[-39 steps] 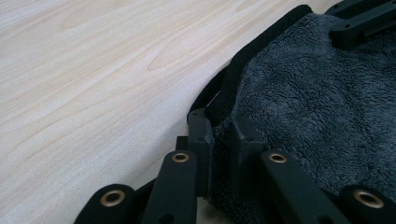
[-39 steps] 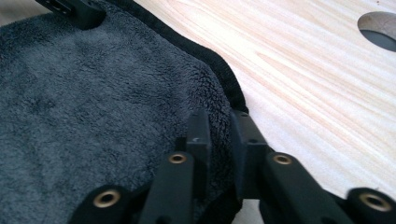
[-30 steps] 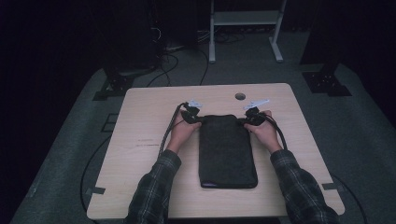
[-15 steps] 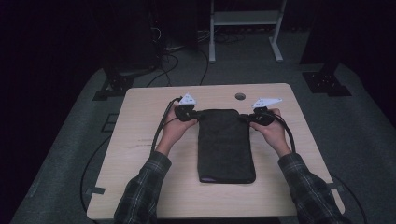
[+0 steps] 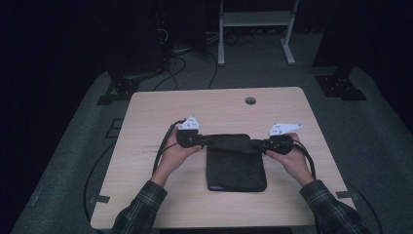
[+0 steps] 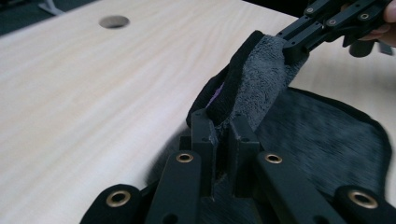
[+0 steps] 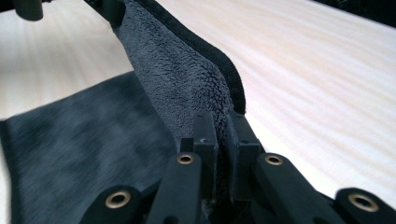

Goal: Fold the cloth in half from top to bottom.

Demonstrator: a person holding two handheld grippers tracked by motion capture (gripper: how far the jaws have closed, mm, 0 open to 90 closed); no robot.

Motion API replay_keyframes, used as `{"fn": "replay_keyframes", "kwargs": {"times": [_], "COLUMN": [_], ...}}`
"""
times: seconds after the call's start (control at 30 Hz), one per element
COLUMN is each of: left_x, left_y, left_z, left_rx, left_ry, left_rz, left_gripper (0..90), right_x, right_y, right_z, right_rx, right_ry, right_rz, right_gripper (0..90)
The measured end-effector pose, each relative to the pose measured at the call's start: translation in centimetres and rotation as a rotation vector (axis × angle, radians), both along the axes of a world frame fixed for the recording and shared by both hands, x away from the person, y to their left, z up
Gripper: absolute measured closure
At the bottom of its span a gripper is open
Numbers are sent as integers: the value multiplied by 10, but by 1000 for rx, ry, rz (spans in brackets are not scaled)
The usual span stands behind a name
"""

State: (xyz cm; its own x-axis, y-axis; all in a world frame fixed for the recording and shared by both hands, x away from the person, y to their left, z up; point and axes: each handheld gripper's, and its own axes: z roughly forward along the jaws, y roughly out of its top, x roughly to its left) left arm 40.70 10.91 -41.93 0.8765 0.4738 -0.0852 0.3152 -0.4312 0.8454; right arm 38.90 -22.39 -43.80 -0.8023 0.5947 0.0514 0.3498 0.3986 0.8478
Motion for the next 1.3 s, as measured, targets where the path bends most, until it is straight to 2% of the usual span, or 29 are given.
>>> {"fn": "replay_keyframes", "kwargs": {"times": [0.23, 0.4, 0.47, 0.53, 0.63, 0.77, 0.8, 0.9, 1.0, 1.1, 1.17, 1.3], "left_x": [-32, -51, -56, -60, -64, -65, -63, -57, -47, -35, -27, -25], "left_y": [4, 4, 3, 3, 7, 12, 13, 13, 10, 3, -4, -12], "left_z": [-7, -24, -33, -38, -31, -13, -8, 1, 4, -2, -12, -28], "left_rx": [-7, 30, 62, 68, 59, 10, -4, -11, -6, 7, 33, 69], "left_ry": [45, 99, 122, 132, 123, 95, 91, 64, 47, 46, 58, 84], "left_rz": [-50, -74, -85, -85, -91, -96, -99, -86, -64, -45, -34, -45], "left_gripper": [833, 831, 823, 794, 732, 713, 715, 725, 748, 761, 763, 764], "right_x": [-28, -47, -52, -56, -63, -68, -68, -61, -49, -33, -22, -8], "right_y": [-3, -2, -2, -2, -7, -17, -18, -19, -17, -11, -7, 3], "right_z": [-7, -14, -18, -21, -16, -1, 2, 8, 11, 9, 2, -17], "right_rx": [10, -23, -38, -55, -25, 52, 55, 61, 49, 32, 10, -42], "right_ry": [20, 32, 45, 51, 50, 19, 10, -9, -21, -13, 0, 52], "right_rz": [42, 69, 80, 89, 93, 86, 79, 61, 43, 26, 18, 31], "right_gripper": [828, 815, 793, 759, 731, 734, 739, 764, 802, 821, 828, 830]}}
